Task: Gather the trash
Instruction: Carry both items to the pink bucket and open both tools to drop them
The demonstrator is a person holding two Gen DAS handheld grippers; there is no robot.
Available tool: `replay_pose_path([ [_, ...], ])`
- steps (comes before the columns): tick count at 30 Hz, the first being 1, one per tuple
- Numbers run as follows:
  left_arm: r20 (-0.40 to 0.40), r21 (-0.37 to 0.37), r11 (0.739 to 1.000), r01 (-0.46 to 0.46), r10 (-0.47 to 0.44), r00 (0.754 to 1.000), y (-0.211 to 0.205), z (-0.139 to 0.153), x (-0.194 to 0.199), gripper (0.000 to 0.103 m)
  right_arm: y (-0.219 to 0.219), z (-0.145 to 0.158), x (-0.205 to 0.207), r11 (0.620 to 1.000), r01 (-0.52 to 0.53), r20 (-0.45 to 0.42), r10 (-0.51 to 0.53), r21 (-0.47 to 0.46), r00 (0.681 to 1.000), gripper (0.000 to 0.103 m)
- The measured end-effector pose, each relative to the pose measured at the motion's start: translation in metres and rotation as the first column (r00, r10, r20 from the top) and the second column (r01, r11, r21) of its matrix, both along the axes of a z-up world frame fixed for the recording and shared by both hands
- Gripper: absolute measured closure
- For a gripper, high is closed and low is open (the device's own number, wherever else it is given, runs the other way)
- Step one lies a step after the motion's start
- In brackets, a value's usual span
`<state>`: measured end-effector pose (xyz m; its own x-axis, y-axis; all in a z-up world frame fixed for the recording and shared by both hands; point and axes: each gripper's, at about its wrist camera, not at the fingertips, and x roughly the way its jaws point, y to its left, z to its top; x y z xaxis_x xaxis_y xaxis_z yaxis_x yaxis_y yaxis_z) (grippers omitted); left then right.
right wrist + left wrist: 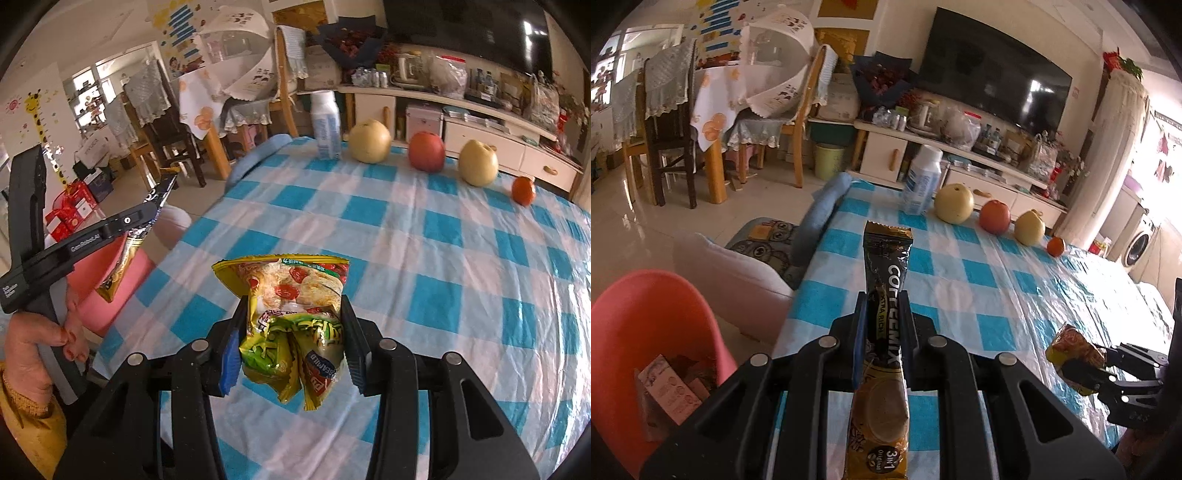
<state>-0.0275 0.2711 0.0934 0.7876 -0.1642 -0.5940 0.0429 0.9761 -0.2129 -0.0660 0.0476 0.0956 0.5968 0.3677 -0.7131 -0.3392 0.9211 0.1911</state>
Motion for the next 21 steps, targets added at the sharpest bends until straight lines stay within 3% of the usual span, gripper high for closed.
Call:
replay_pose_path([
  [21,0.034,-0.053,0.978,-0.2,0.202,0.979,0.092,0.008,-0.023,0.086,0.119,0.028,0.002,0.979,-0.205,0.046,0.206,-0.025,0.978,0.056],
])
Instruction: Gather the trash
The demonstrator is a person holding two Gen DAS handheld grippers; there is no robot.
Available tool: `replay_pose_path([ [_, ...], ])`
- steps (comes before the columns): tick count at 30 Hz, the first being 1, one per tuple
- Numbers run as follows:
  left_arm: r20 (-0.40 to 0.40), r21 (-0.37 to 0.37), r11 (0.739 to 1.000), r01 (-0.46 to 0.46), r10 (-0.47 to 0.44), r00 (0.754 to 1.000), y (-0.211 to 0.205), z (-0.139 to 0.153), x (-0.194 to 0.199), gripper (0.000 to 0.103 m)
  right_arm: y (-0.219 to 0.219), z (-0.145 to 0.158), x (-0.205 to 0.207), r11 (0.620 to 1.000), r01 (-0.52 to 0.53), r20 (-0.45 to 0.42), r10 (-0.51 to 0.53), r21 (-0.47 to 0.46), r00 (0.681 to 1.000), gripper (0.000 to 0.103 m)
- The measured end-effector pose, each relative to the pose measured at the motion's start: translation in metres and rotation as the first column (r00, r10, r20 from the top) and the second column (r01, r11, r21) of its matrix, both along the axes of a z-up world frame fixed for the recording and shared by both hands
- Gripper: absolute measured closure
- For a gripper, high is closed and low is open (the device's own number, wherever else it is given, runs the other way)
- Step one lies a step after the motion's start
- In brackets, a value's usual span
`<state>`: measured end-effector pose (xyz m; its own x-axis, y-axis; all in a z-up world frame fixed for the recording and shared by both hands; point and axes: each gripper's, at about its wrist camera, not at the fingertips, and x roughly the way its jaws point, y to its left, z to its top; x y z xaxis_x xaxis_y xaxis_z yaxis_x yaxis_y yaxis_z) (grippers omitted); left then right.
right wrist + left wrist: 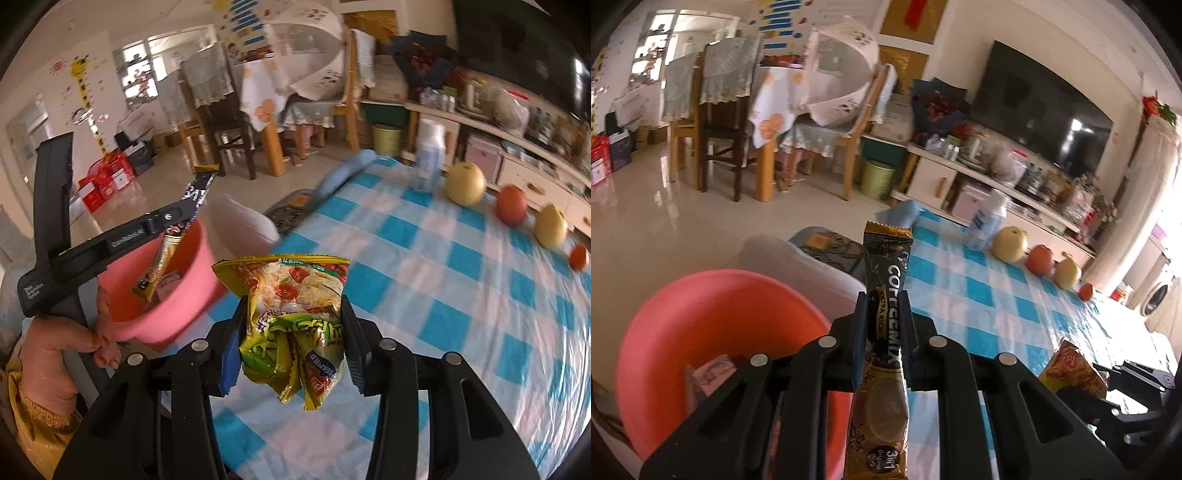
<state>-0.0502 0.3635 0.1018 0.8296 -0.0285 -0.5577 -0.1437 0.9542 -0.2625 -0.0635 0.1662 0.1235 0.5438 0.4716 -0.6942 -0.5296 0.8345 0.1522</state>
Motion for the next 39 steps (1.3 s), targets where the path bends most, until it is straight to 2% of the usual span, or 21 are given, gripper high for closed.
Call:
replay_pose_path([
  [10,0.005,-0.046,0.988,-0.148,0.148,0.989,0.057,-0.002,-0.015,0.086,0.083,0.005,-0.002,0.987,-0.156,0.023,0.157,-0.025,0.987,0.056],
  [20,-0.016,-0.096,0.969,-0.229,0.229,0.973,0.097,-0.011,-0.025,0.086,0.15,-0.002,0.007,0.965,-0.258,0.031,0.26,-0.051,0.965,0.056],
  [22,-0.029,-0.101,0.964,-0.245,0.243,0.97,0.103,-0.014,-0.025,0.085,0.163,-0.009,0.01,0.958,-0.279,0.025,0.281,-0.073,0.959,0.051],
  [23,-0.038,-0.1,0.961,-0.257,0.254,0.966,0.105,-0.016,-0.024,0.084,0.173,-0.016,0.013,0.95,-0.301,0.008,0.303,-0.084,0.953,0.045],
  [24,-0.054,-0.088,0.956,-0.279,0.275,0.96,0.108,-0.018,-0.023,0.078,0.176,-0.021,0.015,0.949,-0.301,0.008,0.303,-0.093,0.953,0.031],
  [25,-0.061,-0.08,0.953,-0.293,0.289,0.955,0.111,-0.019,-0.022,0.064,0.178,-0.023,0.016,0.953,-0.283,0.02,0.287,-0.103,0.958,0.026],
  [28,-0.06,-0.081,0.94,-0.33,0.326,0.943,0.115,-0.019,-0.024,0.037,0.169,-0.024,0.018,0.966,-0.249,0.039,0.251,-0.066,0.967,0.02],
  [32,-0.067,-0.065,0.938,-0.341,0.336,0.939,0.11,-0.019,-0.022,0.026,0.146,-0.024,0.017,0.983,-0.18,0.068,0.182,-0.038,0.981,0.017],
  [34,-0.061,-0.049,0.94,-0.338,0.335,0.94,0.106,-0.017,-0.021,0.017,0.135,-0.024,0.016,0.988,-0.147,0.081,0.15,-0.041,0.985,0.014],
  [39,-0.042,-0.059,0.944,-0.323,0.321,0.946,0.097,-0.014,-0.018,0.007,0.113,-0.029,0.015,0.994,-0.101,0.052,0.103,-0.027,0.993,0.014],
])
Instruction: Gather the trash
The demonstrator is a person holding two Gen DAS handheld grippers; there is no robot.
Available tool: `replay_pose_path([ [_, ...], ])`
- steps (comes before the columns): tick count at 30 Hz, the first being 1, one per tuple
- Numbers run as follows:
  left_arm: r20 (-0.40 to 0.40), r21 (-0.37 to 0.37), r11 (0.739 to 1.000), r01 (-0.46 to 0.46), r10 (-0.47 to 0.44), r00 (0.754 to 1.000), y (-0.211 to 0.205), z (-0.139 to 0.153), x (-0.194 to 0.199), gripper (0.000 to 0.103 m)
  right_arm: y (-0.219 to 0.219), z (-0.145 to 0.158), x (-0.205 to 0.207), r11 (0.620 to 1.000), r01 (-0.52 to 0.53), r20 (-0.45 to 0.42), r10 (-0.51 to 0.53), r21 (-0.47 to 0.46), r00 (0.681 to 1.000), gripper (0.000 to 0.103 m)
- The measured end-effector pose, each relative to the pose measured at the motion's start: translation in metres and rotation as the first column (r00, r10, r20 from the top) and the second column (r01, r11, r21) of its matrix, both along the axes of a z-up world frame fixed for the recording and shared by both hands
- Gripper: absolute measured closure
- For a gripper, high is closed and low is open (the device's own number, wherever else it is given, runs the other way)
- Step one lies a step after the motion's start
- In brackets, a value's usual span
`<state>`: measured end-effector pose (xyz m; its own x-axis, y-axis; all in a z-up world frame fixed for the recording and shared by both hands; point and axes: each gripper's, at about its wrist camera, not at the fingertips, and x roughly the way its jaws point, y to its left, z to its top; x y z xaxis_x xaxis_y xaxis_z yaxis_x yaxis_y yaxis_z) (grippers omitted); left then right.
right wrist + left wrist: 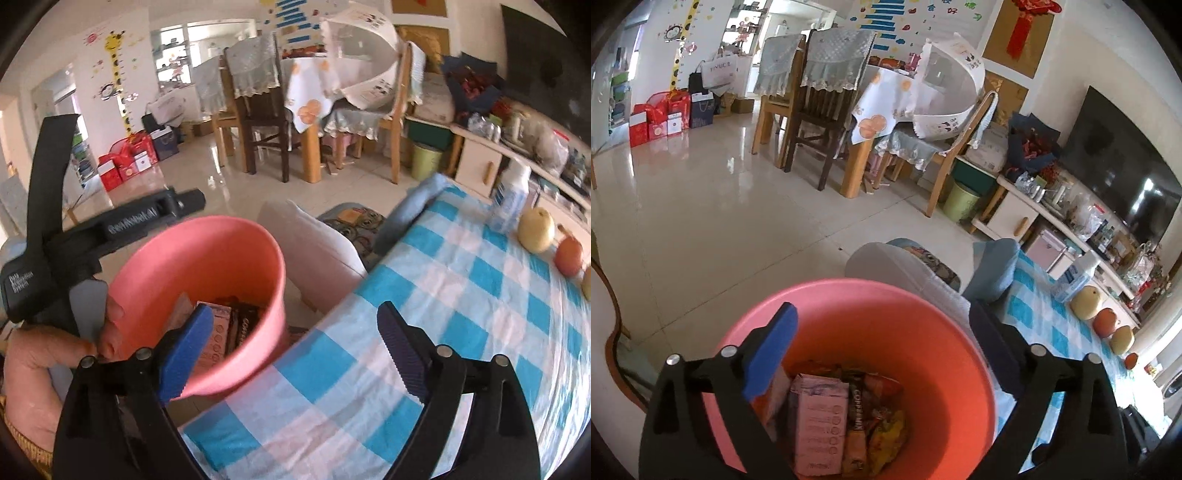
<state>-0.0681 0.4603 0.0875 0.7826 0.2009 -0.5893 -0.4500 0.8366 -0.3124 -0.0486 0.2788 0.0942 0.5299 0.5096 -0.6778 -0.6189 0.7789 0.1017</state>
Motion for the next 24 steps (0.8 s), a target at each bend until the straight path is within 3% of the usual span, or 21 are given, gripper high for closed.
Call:
replay_pose_path([
  [10,-0.012,0.106,0.991,0.078,-0.077,0.997,-0.036,0.006,0.012,0.004,-0.036,-0.007,-0.01,0.997,0.08,-0.027,-0.08,0.004,0.996,0.01],
  [24,-0.015,0.161,0.971,0.177,-0.177,0.984,-0.083,0.011,0.025,0.004,-0.086,-0.009,-0.014,0.987,0.163,-0.048,-0.163,-0.006,0.985,0.01],
])
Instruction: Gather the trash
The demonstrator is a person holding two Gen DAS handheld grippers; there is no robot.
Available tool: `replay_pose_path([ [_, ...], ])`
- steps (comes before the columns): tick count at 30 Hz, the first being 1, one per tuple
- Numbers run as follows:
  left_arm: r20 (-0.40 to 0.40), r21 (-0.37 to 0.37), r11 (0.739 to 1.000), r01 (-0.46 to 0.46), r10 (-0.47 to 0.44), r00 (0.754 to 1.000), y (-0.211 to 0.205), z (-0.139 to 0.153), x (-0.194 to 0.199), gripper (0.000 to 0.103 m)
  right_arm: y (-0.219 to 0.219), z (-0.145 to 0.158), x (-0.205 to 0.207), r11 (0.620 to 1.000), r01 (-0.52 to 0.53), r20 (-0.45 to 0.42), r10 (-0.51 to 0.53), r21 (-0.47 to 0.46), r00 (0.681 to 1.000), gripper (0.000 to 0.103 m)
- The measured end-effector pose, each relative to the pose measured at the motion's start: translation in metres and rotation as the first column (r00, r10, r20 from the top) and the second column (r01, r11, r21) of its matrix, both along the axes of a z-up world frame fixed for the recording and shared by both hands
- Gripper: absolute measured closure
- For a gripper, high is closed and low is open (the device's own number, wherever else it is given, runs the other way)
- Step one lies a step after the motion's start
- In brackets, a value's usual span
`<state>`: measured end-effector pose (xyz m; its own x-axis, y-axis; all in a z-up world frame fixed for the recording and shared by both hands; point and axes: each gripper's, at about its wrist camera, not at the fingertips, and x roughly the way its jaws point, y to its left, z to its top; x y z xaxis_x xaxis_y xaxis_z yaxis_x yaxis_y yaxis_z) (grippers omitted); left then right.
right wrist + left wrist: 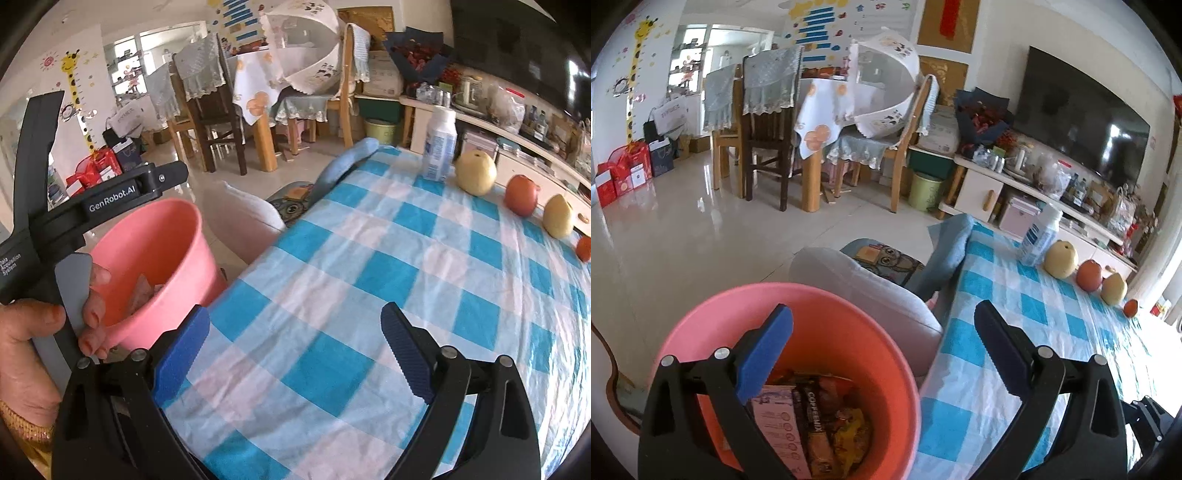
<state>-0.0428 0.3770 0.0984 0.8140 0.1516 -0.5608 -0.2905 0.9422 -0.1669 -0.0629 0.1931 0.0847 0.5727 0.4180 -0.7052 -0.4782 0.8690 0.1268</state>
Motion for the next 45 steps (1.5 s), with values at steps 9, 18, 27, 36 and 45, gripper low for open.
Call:
replay_pose_path([
  [9,0.023,0.074,0.992,0.104,-0.106,0.994,-0.053,0.005,0.006,0.004,-0.039,0.007,-0.002,0.998,0.068,0.018,-0.068,-0.002,0.998,0.01],
  [18,0.049,0.125,0.972,0.2,-0.208,0.977,-0.102,0.009,0.007,0.004,-0.08,0.014,-0.006,0.99,0.135,0.049,-0.134,-0.025,0.99,0.01],
  [27,0.043,0.131,0.958,0.254,-0.261,0.964,-0.141,0.007,0.007,0.004,-0.123,0.018,-0.011,0.978,0.207,0.079,-0.204,-0.031,0.976,0.01],
  [36,0.01,0.134,0.949,0.286,-0.29,0.957,-0.169,0.003,0.01,0.004,-0.155,0.024,-0.017,0.966,0.258,0.121,-0.253,-0.025,0.96,0.01],
  [45,0.012,0.102,0.942,0.321,-0.323,0.946,-0.197,-0.001,0.012,0.004,-0.19,0.028,-0.019,0.945,0.327,0.15,-0.325,0.007,0.934,0.01],
])
